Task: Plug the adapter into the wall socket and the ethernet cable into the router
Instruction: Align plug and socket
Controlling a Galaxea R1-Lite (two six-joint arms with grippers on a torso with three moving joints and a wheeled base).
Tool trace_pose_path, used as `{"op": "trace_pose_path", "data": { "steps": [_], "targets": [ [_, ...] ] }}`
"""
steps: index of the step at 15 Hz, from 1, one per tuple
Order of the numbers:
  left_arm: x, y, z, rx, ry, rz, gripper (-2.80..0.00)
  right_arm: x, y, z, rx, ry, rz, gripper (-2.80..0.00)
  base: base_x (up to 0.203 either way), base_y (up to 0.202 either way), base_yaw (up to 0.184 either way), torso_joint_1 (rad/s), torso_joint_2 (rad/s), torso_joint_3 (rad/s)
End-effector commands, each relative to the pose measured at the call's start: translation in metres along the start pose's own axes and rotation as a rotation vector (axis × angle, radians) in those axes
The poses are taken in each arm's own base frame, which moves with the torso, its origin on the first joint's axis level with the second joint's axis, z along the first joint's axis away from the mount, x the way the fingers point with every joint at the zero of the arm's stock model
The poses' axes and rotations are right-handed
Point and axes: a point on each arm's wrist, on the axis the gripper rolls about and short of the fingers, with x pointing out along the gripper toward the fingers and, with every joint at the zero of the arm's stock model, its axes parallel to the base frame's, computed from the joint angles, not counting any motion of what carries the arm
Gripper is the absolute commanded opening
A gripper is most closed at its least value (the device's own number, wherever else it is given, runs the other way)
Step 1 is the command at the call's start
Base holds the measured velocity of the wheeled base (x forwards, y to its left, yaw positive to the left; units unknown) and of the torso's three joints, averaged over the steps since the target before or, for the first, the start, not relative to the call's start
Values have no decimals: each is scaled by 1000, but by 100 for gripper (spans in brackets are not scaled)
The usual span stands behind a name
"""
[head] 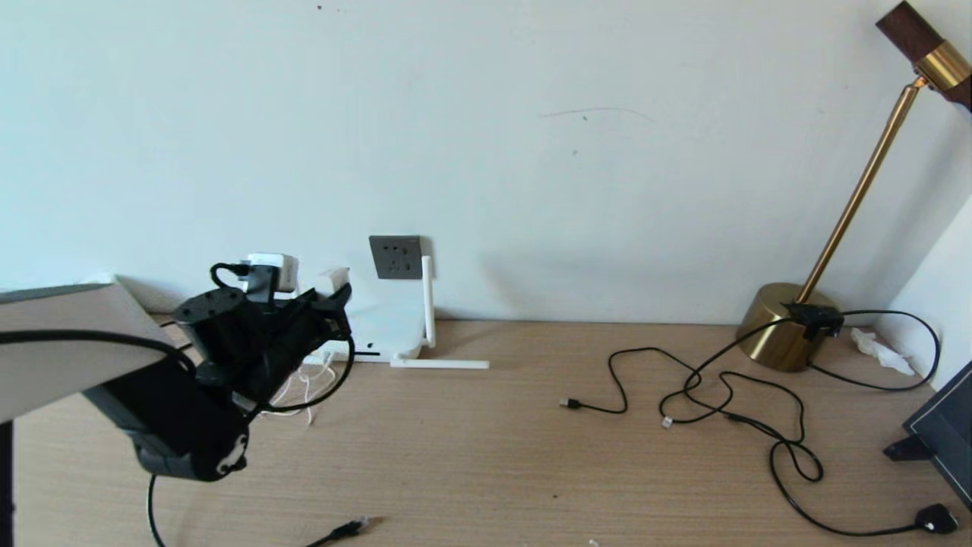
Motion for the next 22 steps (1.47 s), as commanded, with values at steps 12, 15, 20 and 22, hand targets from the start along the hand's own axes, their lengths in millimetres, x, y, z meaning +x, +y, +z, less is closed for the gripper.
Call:
{"op": "trace_pose_path", "data": {
  "steps": [12, 15, 20, 22],
  "targets": [
    [60, -48, -20, 13, -113, 33, -280, 0, 0, 0, 0, 0, 0, -280, 0, 0, 0, 0, 0, 0],
    [64, -53, -20, 27, -127, 30, -280, 0, 0, 0, 0, 1, 0, -280, 0, 0, 0, 0, 0, 0],
    [76, -59, -24, 22, -151, 68, -280, 0, 0, 0, -1, 0, -1, -280, 0, 0, 0, 0, 0, 0],
    [75, -60, -24, 21, -151, 71, -280, 0, 0, 0, -1, 1, 0, -280, 0, 0, 0, 0, 0, 0]
  ]
}}
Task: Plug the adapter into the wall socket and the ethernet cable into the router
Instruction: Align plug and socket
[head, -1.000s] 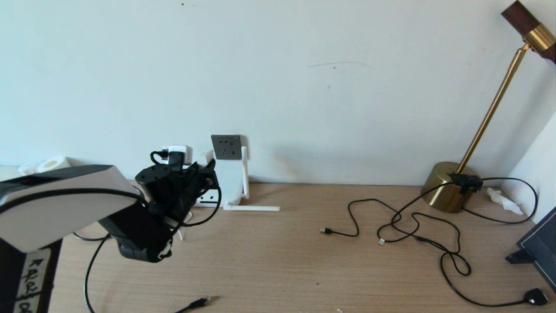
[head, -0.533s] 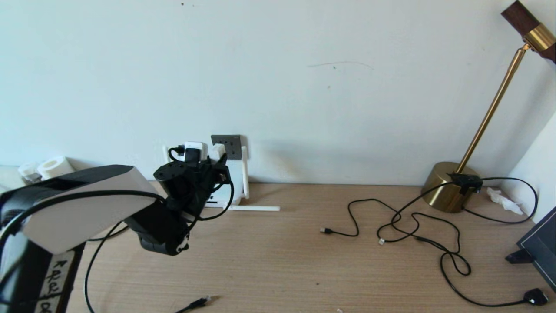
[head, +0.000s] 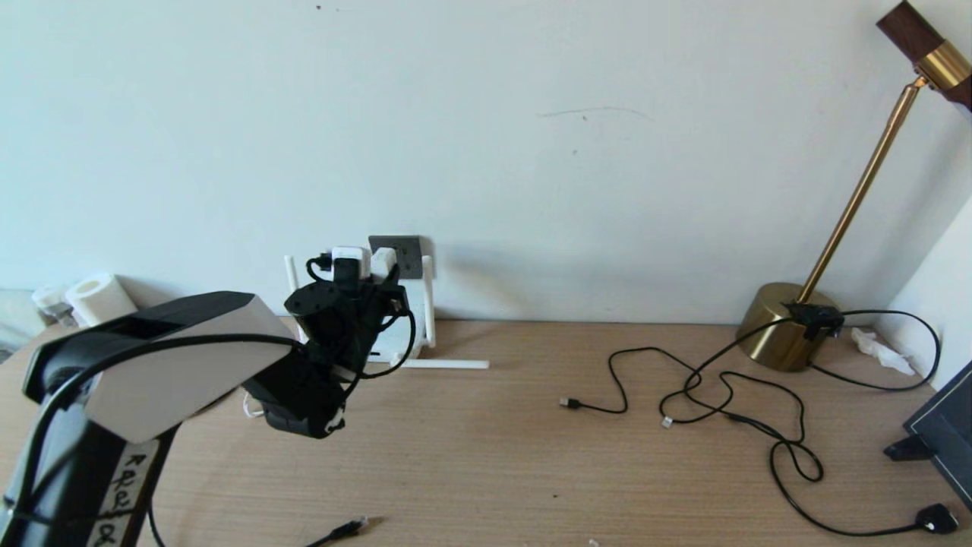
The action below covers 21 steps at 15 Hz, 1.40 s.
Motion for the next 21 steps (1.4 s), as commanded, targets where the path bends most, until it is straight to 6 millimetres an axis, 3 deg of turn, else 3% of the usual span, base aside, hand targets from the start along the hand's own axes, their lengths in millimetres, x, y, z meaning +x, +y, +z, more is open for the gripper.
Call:
{"op": "trace_pose_path", "data": {
  "steps": [1, 21],
  "targets": [
    [-1, -2, -1, -1, -3, 9, -280, 0, 0, 0, 0, -1, 1, -280, 0, 0, 0, 0, 0, 0],
    [1, -1, -6, -17, 9, 99, -280, 0, 0, 0, 0, -1, -1, -280, 0, 0, 0, 0, 0, 0]
  ]
}}
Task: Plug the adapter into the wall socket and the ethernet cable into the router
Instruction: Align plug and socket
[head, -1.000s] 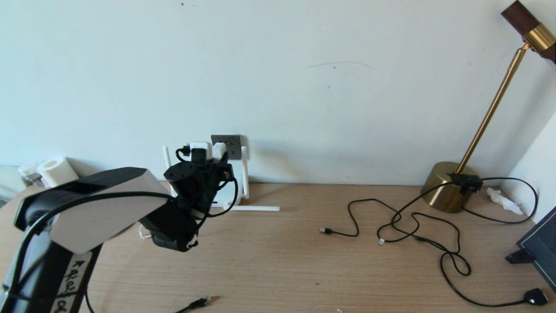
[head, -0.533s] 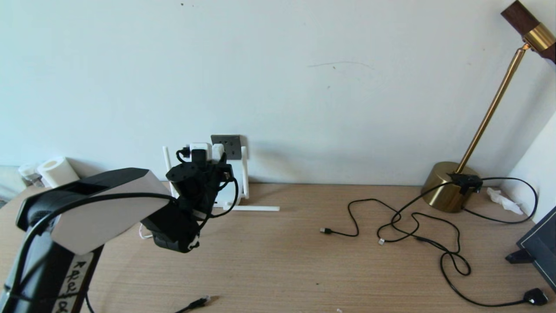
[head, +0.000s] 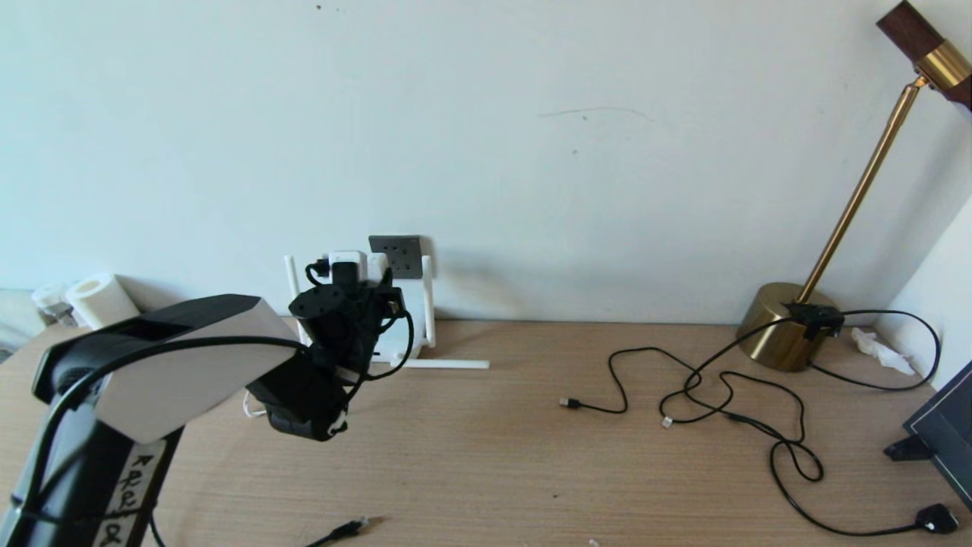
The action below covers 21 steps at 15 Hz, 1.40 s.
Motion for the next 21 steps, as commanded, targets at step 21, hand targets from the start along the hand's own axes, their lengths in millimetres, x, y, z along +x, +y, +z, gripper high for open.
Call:
{"op": "trace_pose_path", "data": {
  "steps": [21],
  "targets": [
    [13, -15, -8, -18, -52, -6, -280, 0, 0, 0, 1, 0, 0, -280, 0, 0, 0, 0, 0, 0]
  ]
}}
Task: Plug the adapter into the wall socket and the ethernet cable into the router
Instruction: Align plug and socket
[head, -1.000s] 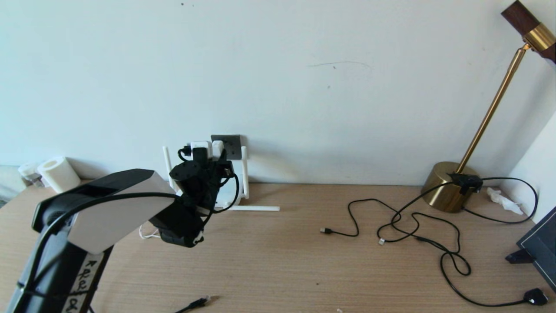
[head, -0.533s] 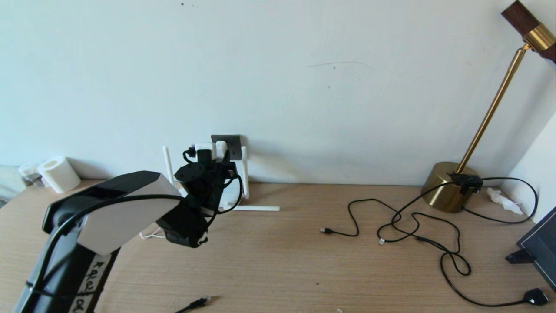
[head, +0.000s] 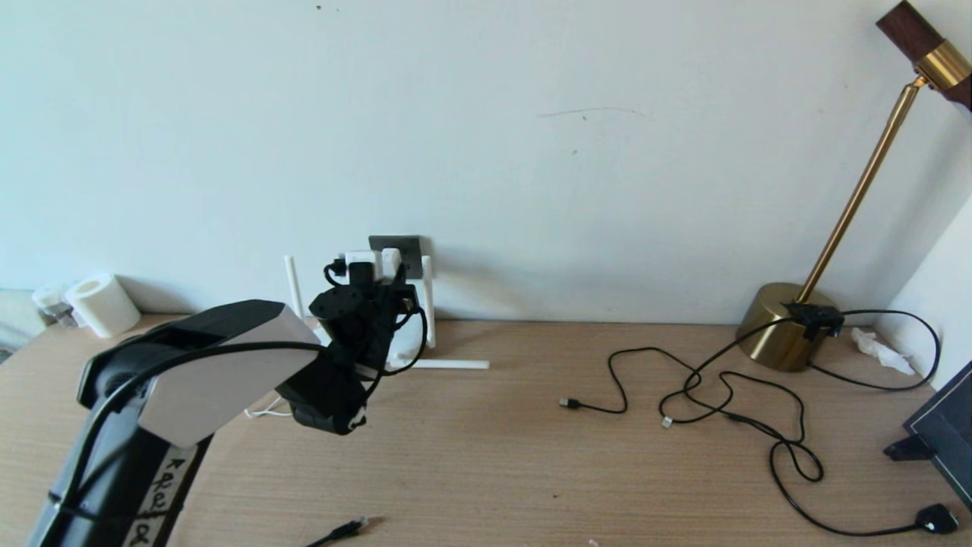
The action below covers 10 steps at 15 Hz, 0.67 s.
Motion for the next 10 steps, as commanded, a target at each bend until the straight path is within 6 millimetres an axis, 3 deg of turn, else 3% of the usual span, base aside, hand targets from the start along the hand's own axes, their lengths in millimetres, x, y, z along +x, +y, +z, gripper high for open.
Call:
{"op": "trace_pose_path", "data": {
  "steps": [1, 10],
  "targets": [
    [0, 1, 1, -8, -8, 4, -280, 0, 0, 0, 0, 0, -1, -280, 0, 0, 0, 0, 0, 0],
    [-3, 6, -2, -4, 12, 12, -280, 0, 0, 0, 0, 1, 0, -280, 0, 0, 0, 0, 0, 0]
  ]
}}
